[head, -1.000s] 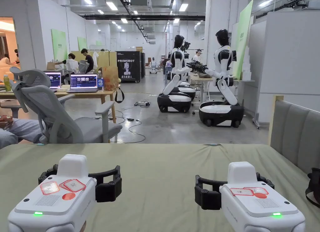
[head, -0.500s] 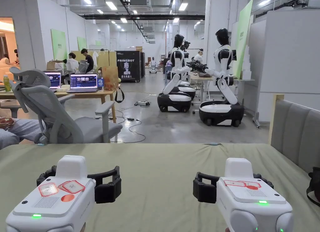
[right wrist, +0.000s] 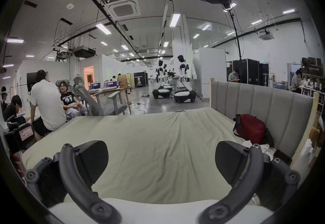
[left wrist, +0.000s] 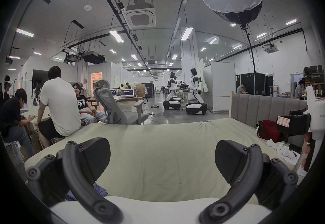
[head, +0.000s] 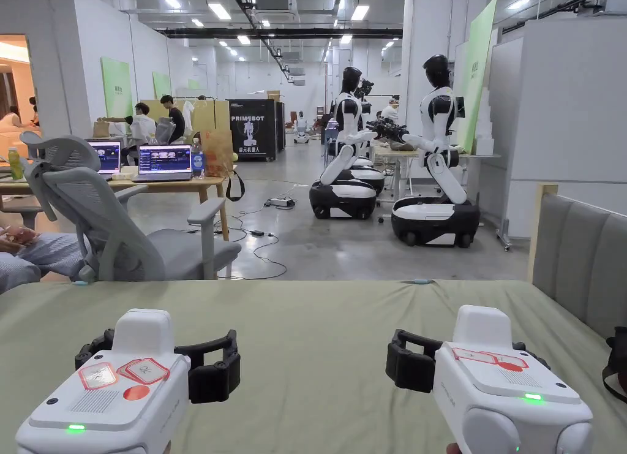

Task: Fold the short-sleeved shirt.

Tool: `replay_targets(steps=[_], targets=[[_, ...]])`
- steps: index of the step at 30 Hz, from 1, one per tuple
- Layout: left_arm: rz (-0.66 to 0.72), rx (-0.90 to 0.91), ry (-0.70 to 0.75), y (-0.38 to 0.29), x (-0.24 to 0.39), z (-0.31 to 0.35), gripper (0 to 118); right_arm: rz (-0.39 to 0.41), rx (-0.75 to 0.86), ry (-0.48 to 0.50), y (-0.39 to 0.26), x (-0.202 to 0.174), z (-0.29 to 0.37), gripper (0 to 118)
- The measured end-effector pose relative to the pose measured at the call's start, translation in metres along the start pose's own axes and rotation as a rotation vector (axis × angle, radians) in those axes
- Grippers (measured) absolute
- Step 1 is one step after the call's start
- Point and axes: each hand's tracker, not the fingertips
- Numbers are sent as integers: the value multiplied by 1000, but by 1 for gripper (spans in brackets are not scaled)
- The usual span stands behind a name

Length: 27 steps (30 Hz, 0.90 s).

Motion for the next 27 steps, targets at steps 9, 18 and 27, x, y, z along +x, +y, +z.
replay_targets(steps=[9,18,27], targets=[[-1,-1,-3,-1,2,0,118,8,7,-3,-2,1,2,118],[-2,-8,-4,-4,3,0,118,15,13,17,-5,0,1,118],[-5,-8,0,-6,3,-1,118,56,-3,-24,-6,-2,-4,118]])
